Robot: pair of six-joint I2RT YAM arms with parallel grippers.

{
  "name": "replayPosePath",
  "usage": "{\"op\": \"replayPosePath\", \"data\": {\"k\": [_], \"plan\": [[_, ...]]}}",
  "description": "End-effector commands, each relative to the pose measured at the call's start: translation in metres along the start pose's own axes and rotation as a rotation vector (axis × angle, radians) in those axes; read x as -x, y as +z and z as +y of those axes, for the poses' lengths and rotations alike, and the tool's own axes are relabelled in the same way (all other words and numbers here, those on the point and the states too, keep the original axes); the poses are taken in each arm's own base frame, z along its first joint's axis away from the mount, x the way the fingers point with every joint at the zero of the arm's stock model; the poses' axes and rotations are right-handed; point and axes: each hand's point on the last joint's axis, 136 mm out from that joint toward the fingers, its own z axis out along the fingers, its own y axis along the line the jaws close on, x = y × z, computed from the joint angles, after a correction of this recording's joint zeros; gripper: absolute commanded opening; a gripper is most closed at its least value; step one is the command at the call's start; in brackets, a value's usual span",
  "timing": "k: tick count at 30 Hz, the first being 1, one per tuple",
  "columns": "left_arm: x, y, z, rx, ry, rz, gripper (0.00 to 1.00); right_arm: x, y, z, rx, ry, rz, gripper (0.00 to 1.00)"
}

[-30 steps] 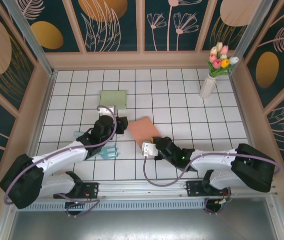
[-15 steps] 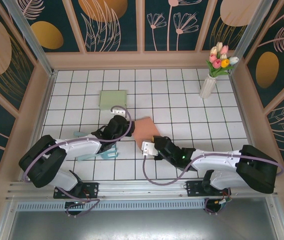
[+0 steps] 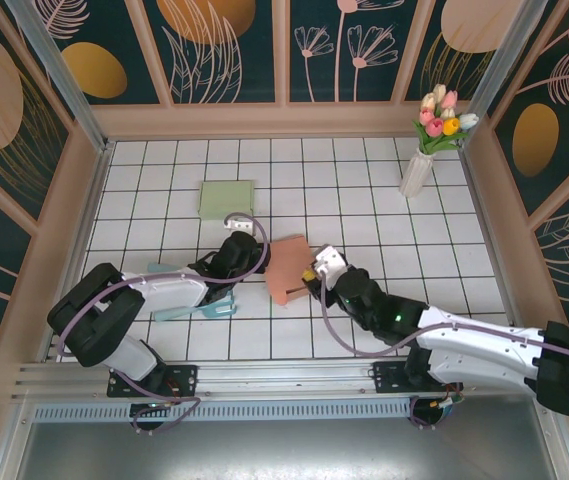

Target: Fold the paper box

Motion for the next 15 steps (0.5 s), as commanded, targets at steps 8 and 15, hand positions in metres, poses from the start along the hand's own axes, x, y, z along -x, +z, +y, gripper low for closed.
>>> {"op": "replayPosePath", "data": {"k": [8, 15], "plan": [[-0.01, 0.0, 0.004, 0.006, -0.017, -0.002, 0.43, -0.052, -0.003, -0.025, -0.236, 1.064, 0.105, 0.62], [-0.016, 0.001, 0.001, -0.003, -0.019, 0.01, 0.43, -0.066, 0.013, 0.003, -0.081, 1.309, 0.108, 0.66]]}}
